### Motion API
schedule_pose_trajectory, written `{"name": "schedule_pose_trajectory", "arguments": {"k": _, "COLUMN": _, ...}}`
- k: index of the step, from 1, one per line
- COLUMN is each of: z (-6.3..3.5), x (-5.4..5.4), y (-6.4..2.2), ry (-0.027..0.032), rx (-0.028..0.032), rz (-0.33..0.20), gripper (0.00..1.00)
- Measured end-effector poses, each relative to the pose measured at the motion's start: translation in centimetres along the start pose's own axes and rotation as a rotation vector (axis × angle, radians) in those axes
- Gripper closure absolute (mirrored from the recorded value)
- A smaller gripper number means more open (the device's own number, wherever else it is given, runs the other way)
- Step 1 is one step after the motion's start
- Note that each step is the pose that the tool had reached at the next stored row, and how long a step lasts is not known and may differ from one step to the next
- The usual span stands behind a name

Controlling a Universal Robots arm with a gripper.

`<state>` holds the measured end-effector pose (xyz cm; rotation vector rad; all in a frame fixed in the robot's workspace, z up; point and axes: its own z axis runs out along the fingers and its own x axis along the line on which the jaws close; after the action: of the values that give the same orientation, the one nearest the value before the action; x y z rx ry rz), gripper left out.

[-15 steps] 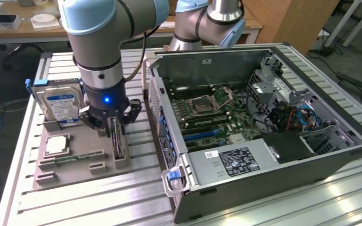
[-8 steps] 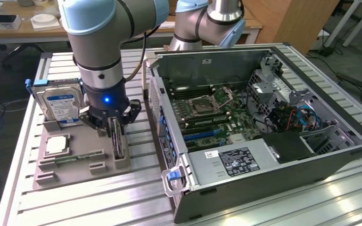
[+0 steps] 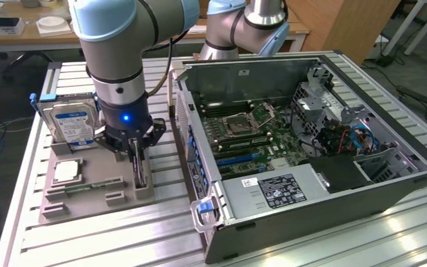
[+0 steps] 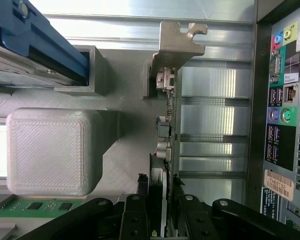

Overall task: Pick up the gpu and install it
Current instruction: 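Pick up the gpu and move the gpu toward the slot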

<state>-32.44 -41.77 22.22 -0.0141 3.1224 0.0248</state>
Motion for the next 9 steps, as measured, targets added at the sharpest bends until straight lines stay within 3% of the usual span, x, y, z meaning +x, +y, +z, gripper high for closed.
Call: {"name": "schedule_pose_trajectory", "arguments": {"k": 9, "z": 0.0, "x": 0.0, "y": 0.0, "ry": 0.0001, "rx": 0.0001, "rz": 0.0, "gripper": 0.73}}
